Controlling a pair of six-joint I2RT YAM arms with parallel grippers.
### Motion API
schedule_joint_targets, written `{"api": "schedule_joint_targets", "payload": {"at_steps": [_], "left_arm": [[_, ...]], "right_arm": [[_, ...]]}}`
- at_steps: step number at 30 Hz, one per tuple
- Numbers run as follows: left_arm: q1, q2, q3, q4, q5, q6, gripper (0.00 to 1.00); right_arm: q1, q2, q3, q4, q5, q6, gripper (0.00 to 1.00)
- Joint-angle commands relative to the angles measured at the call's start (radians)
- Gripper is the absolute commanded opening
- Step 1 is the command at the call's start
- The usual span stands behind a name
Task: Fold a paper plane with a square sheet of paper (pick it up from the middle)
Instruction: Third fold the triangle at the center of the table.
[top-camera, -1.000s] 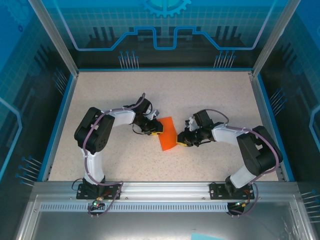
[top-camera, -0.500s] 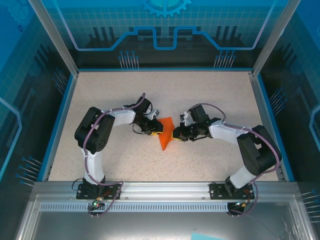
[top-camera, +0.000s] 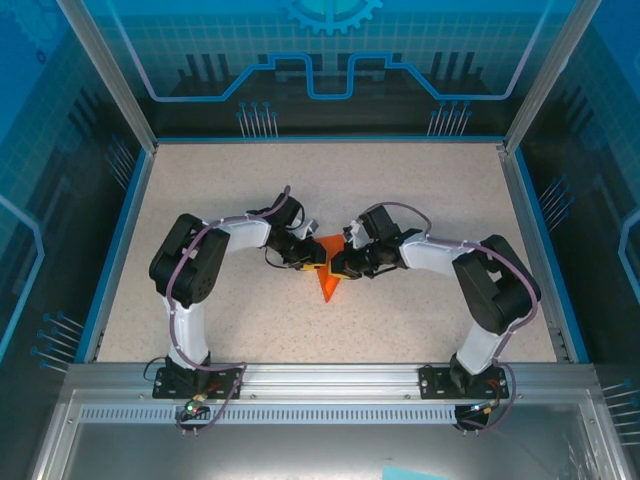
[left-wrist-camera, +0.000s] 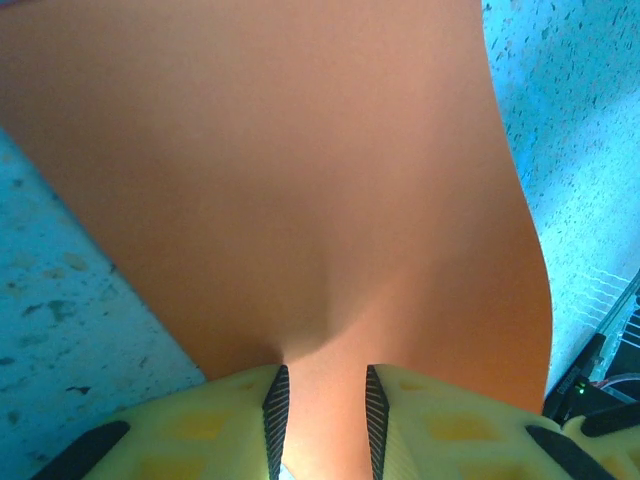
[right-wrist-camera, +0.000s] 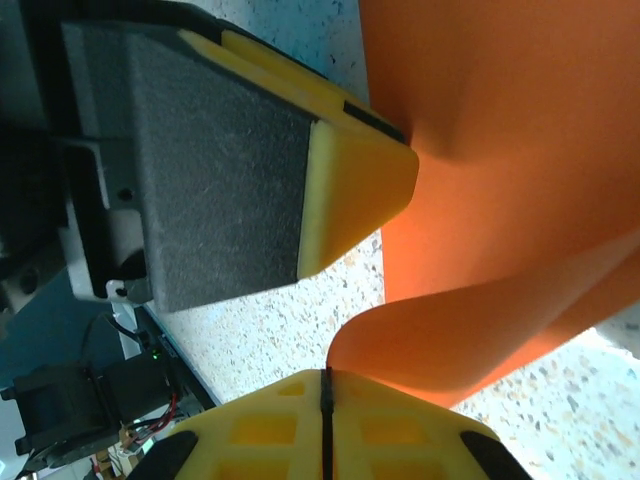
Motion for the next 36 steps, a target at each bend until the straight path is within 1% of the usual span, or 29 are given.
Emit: {"api": "schedule_joint_targets", "payload": {"at_steps": [1,9,16,20,25,36], "left_arm": [[0.012,0.030,-0.021,0.017,0.017,-0.013,0.31],[0.033,-0.013,-0.031,0.072,0.069,-0.088,0.32],[0.053,-0.031,-0.001,0.083,0.094,-0.127,0.34],[0.067,-0.021,0.037,0.050,0.081,-0.108,0.34],[0.075,0.041,0.082,0.035,0.092,-0.098,0.33],[0.075,0.103,0.119,-0.019,0.072,-0.062,0.32]], "right_arm": [[0.016,0.047,0.026,0.021,0.007,0.012,0.09],[0.027,0.100,0.045,0.021,0.027,0.006,0.09],[0.026,0.121,0.048,0.023,0.040,0.005,0.09],[0.026,0.125,0.052,0.029,0.039,0.010,0.09],[0.026,0.125,0.051,0.029,0.038,0.011,0.09],[0.023,0.117,0.056,0.033,0.054,0.022,0.09]]}}
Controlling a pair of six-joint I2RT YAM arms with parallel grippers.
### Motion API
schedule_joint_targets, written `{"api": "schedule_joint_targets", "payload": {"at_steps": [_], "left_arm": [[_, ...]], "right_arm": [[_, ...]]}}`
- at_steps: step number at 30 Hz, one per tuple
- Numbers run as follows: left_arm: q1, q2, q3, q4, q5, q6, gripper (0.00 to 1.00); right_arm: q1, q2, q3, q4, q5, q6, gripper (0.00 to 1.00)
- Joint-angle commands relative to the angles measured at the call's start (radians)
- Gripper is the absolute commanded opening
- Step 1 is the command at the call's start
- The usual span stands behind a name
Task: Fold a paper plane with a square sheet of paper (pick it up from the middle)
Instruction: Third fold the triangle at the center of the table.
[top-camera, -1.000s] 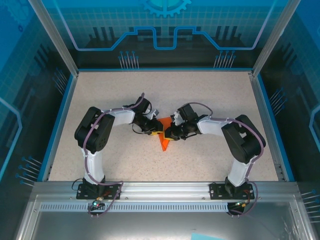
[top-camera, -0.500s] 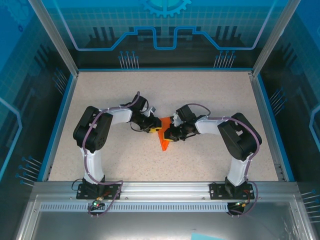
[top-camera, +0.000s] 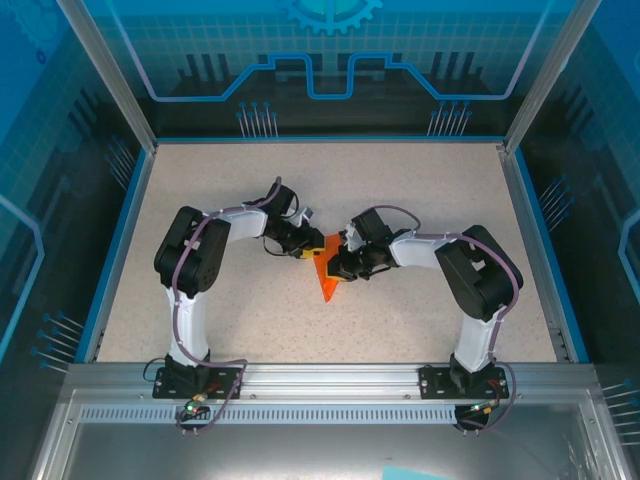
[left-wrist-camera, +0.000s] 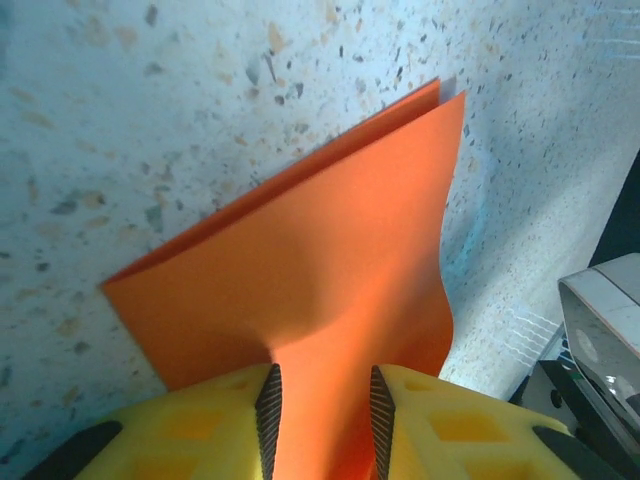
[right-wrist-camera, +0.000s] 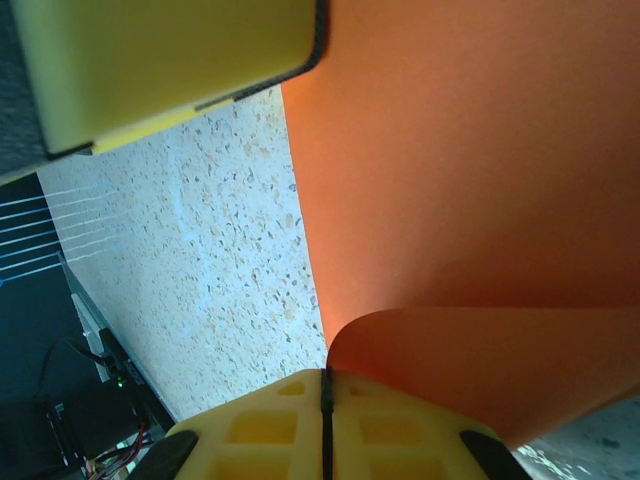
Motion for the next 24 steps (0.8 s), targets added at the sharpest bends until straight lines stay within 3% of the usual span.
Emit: {"api": "schedule_joint_targets", "payload": {"at_steps": [1,24], "left_arm": [[0.008,0.022,0.020,-0.047,0.003,0.022,0.32],[0.011,0.043,0.006,-0.049,0.001,0.043,0.32]], "right_arm": [[0.008,0.006,0.018,0.015,0.023,0.021,0.09],[0.015,0.056,0.080,-0.043,0.061,-0.007,0.11]]}}
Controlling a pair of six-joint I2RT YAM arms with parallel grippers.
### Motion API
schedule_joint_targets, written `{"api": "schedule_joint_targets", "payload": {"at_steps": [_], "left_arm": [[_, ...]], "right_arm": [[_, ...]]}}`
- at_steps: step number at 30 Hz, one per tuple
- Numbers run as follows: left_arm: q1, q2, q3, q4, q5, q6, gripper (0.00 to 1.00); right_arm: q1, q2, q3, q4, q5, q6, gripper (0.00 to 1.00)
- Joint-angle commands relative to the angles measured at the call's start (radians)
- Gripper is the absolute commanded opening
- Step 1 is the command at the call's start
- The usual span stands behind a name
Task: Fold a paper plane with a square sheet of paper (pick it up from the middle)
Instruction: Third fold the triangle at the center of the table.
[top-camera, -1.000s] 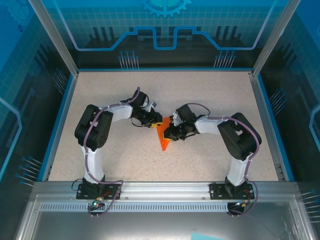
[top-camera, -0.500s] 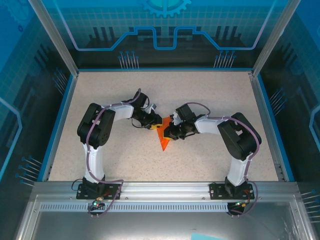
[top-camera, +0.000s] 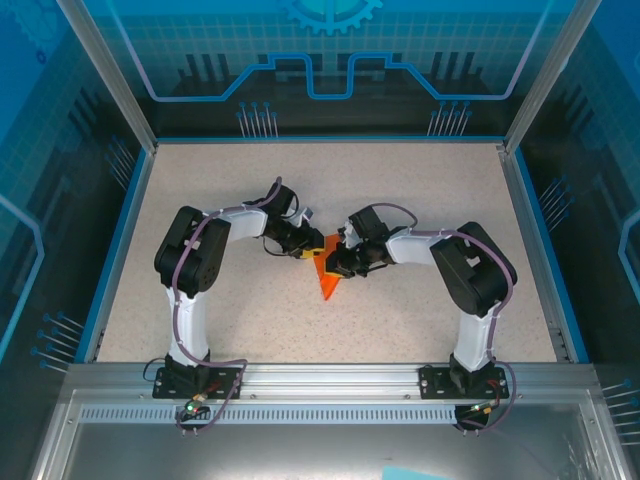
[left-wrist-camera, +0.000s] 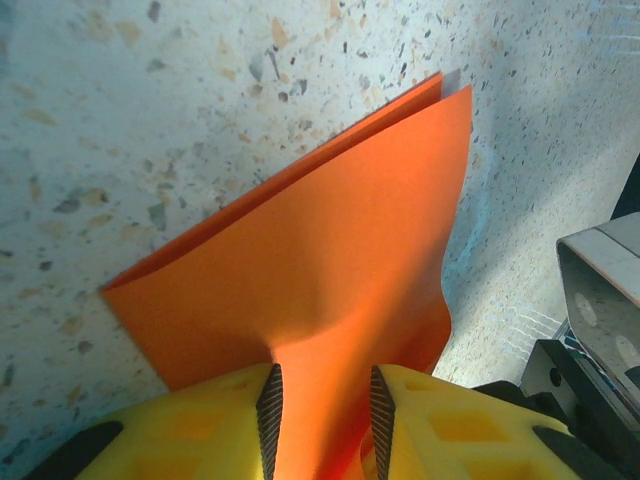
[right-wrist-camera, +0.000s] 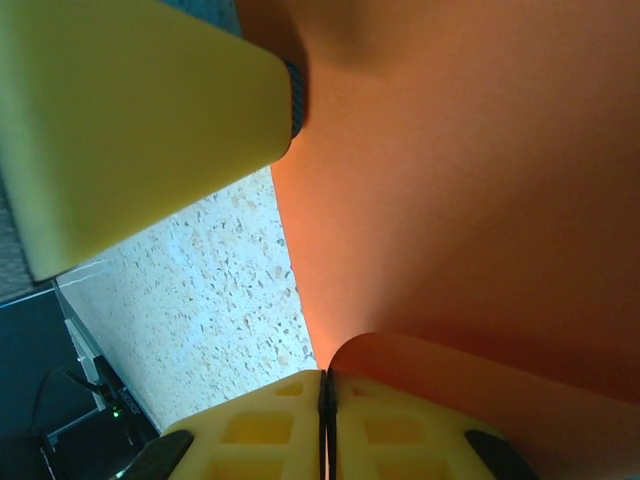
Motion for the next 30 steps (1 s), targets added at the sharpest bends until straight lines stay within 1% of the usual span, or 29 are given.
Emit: {"api": "schedule_joint_targets", "payload": {"at_steps": [1,7,20,30], "left_arm": [[0.010,0.040,0.006,-0.044,0.000,0.033,0.32],[0.010,0.042,0.012,-0.044,0.003,0.032,0.32],[0.010,0.049,0.007,-0.053,0.002,0.044,0.32],[0.010,0.054,0.010,-0.053,0.005,0.045,0.32]], "right_arm": [[0.014,0.014,0.035,-0.045,0.027,-0.031,0.12],[0.020,0.027,0.052,-0.066,0.032,-0.043,0.14],[0.031,0.009,0.069,-0.147,0.101,-0.080,0.14],[0.037,0.029,0.083,-0.141,0.099,-0.079,0.15]]}}
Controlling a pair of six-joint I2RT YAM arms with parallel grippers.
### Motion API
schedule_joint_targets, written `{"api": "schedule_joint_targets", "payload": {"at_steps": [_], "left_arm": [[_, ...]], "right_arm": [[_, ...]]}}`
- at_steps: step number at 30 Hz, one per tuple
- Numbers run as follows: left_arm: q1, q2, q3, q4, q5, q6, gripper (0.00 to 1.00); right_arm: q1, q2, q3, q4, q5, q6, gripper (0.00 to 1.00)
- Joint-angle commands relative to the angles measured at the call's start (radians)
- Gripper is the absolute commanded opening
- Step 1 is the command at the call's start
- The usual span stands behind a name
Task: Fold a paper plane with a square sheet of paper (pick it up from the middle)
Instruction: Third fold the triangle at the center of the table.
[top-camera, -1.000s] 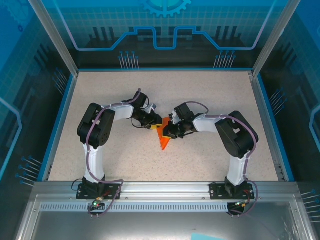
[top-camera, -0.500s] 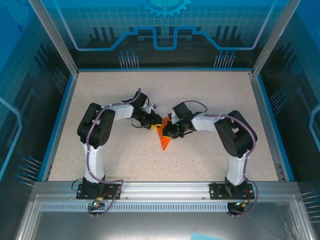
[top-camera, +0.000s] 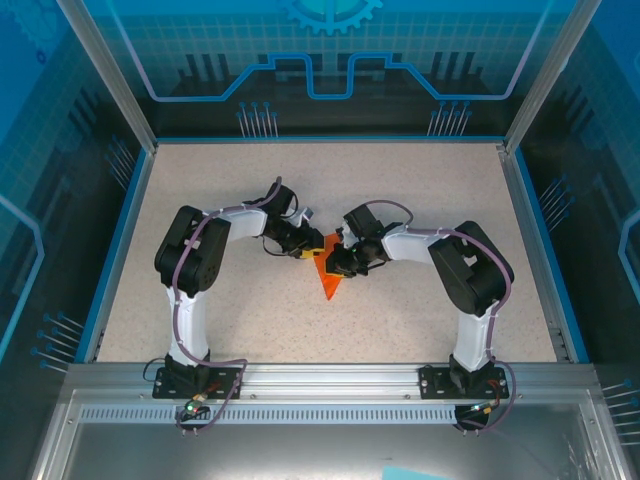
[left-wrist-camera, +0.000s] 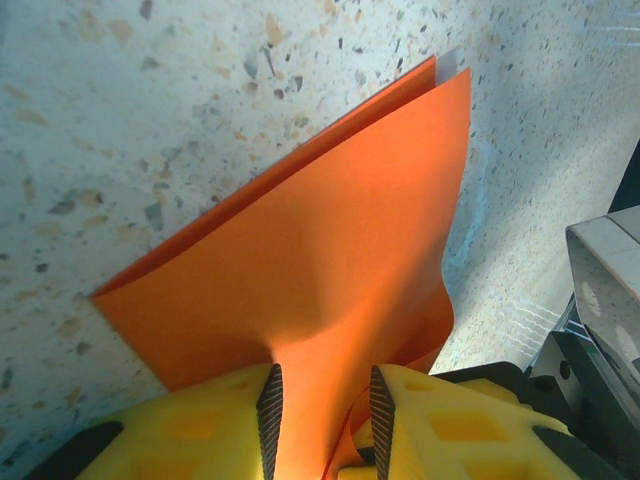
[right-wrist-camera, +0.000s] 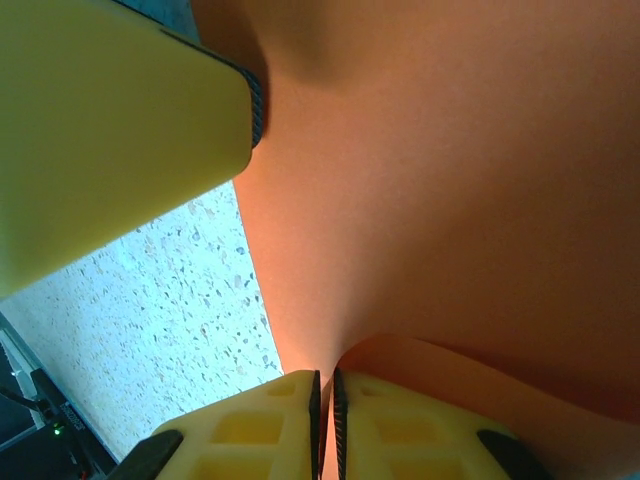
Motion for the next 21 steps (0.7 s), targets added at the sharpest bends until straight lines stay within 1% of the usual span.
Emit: {"api": "schedule_joint_targets", "payload": {"at_steps": [1,9,21], "left_arm": [[0.006,0.047,0.005,-0.046,-0.008,0.024,0.32],[0.006,0.050,0.002,-0.045,-0.007,0.028,0.32],[0.006,0.053,0.004,-0.049,-0.005,0.032,0.33]], "right_arm": [[0.018,0.020,0.028,-0.030,0.015,-0.011,0.15],[0.019,0.035,0.036,-0.042,0.029,-0.020,0.15],[0.027,0.054,0.045,-0.042,0.030,-0.022,0.18]]}}
